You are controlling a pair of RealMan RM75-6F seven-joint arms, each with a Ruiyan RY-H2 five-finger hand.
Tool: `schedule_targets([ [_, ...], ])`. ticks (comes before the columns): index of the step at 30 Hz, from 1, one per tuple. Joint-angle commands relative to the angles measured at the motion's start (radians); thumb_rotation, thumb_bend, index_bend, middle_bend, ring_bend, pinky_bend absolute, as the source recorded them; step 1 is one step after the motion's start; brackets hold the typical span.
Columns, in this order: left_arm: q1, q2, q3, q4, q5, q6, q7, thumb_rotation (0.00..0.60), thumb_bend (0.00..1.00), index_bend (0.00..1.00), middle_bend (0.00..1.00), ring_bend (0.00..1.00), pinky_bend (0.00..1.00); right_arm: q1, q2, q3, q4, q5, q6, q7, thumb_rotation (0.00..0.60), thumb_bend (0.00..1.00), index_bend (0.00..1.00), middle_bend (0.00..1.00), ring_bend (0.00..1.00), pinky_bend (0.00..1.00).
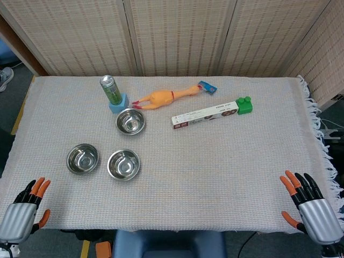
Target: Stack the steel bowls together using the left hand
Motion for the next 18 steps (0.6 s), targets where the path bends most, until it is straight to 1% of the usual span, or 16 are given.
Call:
schedule_targets([
  [1, 0.000, -0.001, 0.001, 0.000, 0.003, -0.001, 0.000, 0.600, 0.41, 0.00, 0.00, 0.00, 0.21, 0.001, -0.002, -0.001, 0.000, 0.001, -0.003, -0.002, 0.600, 0.11, 0.00, 0.00, 0.00, 0.00],
  [4, -0.007, -0.009, -0.005, 0.008, 0.009, -0.002, -0.003, 0.600, 0.41, 0.00, 0.00, 0.00, 0.23, 0.002, -0.006, -0.001, 0.000, 0.004, -0.008, -0.011, 0.600, 0.11, 0.00, 0.00, 0.00, 0.00],
  [6, -0.019, -0.030, -0.016, 0.032, 0.015, -0.006, -0.008, 0.600, 0.41, 0.00, 0.03, 0.03, 0.26, 0.002, -0.009, 0.003, -0.002, 0.011, -0.008, -0.015, 0.600, 0.11, 0.00, 0.00, 0.00, 0.00],
  [7, -0.028, -0.041, -0.023, 0.047, 0.014, -0.015, -0.004, 0.600, 0.41, 0.00, 0.11, 0.08, 0.31, 0.000, -0.011, 0.006, -0.003, 0.014, -0.004, -0.019, 0.600, 0.11, 0.00, 0.00, 0.00, 0.00],
  [8, -0.045, -0.052, -0.028, 0.068, 0.013, -0.040, 0.007, 0.600, 0.41, 0.00, 0.24, 0.18, 0.39, -0.004, -0.013, 0.008, -0.003, 0.016, 0.002, -0.029, 0.600, 0.11, 0.00, 0.00, 0.00, 0.00],
  [9, -0.061, -0.059, -0.030, 0.082, 0.012, -0.065, 0.011, 0.600, 0.41, 0.01, 0.44, 0.37, 0.52, -0.007, -0.014, 0.008, -0.003, 0.013, 0.009, -0.040, 0.600, 0.11, 0.00, 0.00, 0.00, 0.00],
  [10, -0.077, -0.065, -0.032, 0.094, 0.004, -0.097, 0.007, 0.600, 0.41, 0.02, 0.55, 0.49, 0.60, -0.011, -0.014, 0.007, -0.003, 0.006, 0.017, -0.050, 0.600, 0.11, 0.00, 0.00, 0.00, 0.00],
  [11, -0.099, -0.074, -0.037, 0.108, -0.013, -0.139, -0.006, 0.600, 0.41, 0.04, 0.69, 0.66, 0.73, -0.017, -0.017, 0.005, -0.003, -0.005, 0.032, -0.059, 0.600, 0.11, 0.00, 0.00, 0.00, 0.00],
  [13, -0.128, -0.099, -0.058, 0.147, -0.024, -0.169, -0.014, 0.600, 0.41, 0.09, 0.84, 0.86, 0.92, -0.027, -0.024, 0.006, 0.000, -0.017, 0.055, -0.073, 0.600, 0.11, 0.00, 0.00, 0.00, 0.00],
  [15, -0.154, -0.147, -0.085, 0.208, -0.029, -0.174, 0.002, 0.600, 0.41, 0.12, 0.90, 0.91, 0.98, -0.036, -0.035, 0.011, 0.003, -0.018, 0.073, -0.091, 0.600, 0.11, 0.00, 0.00, 0.00, 0.00],
  [18, -0.186, -0.213, -0.116, 0.278, -0.035, -0.178, 0.050, 0.600, 0.41, 0.13, 0.92, 0.93, 0.98, -0.042, -0.050, 0.019, 0.000, -0.003, 0.069, -0.129, 0.600, 0.11, 0.00, 0.00, 0.00, 0.00],
])
